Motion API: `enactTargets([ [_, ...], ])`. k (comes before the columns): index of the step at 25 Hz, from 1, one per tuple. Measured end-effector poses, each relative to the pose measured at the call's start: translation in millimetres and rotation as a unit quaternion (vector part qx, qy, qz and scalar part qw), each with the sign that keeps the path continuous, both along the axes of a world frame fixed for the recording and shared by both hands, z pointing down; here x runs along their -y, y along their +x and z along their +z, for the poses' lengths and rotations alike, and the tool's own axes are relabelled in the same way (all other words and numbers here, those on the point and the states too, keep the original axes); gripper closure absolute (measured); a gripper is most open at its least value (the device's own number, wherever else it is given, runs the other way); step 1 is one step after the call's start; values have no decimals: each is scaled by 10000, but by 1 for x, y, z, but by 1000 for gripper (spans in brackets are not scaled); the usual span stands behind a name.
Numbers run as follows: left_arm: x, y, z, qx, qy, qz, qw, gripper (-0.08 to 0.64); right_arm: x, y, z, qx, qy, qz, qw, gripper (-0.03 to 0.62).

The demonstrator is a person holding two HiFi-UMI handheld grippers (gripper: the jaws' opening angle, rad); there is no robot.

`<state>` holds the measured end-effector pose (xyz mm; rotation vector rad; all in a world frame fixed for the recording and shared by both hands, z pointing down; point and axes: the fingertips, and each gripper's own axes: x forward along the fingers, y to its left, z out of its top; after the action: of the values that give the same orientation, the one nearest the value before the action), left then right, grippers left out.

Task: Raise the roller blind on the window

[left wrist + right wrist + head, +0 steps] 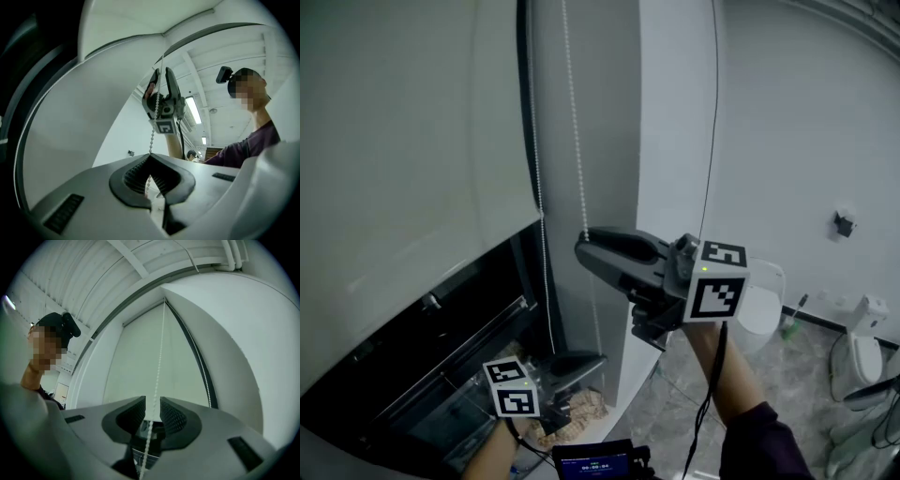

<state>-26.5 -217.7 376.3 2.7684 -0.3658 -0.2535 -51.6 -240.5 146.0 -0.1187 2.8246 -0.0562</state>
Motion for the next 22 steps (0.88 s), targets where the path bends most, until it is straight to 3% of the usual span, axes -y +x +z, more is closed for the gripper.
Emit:
enactTargets([
  [4, -5, 0, 21, -42, -265, 67, 9996, 551, 4, 2, -13, 224, -13, 251, 9994, 517],
  [5, -6, -2, 23, -105, -314, 84, 9994, 551, 4, 4, -14, 259, -49, 280, 9993, 571],
  [10, -5, -29, 13, -677, -394, 204, 9967, 549, -4, 8, -11, 146, 235, 533, 9982, 577],
  [14, -1, -47, -35, -785, 200, 84, 9967, 548, -3, 7, 8, -221, 363, 661, 9969, 577],
  [22, 13, -63, -155, -602, 1369, -225, 9885, 548, -8, -8, 66, -646, 36, 485, 9967, 577],
])
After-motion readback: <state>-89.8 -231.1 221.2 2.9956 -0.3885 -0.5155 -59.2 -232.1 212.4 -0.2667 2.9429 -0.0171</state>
